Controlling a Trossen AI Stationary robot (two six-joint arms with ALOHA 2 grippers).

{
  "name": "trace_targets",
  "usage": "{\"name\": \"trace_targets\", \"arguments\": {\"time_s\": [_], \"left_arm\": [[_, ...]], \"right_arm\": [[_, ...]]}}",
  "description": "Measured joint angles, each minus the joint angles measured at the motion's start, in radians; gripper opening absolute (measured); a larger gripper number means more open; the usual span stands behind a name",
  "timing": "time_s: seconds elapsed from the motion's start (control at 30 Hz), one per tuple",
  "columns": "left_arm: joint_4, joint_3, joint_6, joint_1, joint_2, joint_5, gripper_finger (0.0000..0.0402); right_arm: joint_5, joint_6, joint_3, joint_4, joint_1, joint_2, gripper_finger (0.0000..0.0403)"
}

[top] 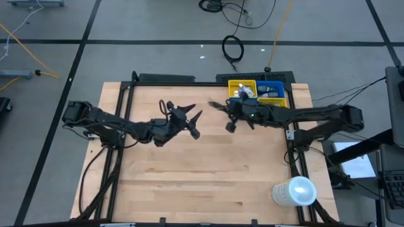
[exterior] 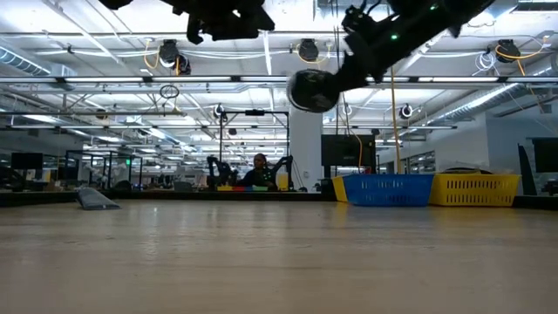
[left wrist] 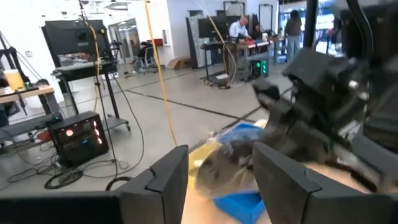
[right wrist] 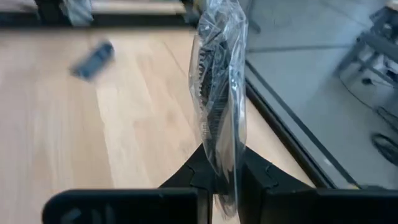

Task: Pick & Place Travel size toiletries
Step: Put the black hairbrush into the right yellow basket

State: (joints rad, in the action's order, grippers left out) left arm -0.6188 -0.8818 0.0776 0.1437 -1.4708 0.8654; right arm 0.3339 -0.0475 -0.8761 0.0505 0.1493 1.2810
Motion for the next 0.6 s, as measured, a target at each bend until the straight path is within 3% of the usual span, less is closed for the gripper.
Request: {"name": "trace_targets", "arguments": {"time_s": [0.27,0.6], "left_arm": [[0.122,0.000,-0.078,0.009,0.000,0.001,0.0179],[0.176,0.000,-0.133,0.006,0.000,0.000,0.0179]], "right_arm": [[0.192,0.024,0.000,-0.481,0.000,-0.191,0.0023],[0.232,0.093,0.000,-0.872,0.056,-0.284,0.0023]]}}
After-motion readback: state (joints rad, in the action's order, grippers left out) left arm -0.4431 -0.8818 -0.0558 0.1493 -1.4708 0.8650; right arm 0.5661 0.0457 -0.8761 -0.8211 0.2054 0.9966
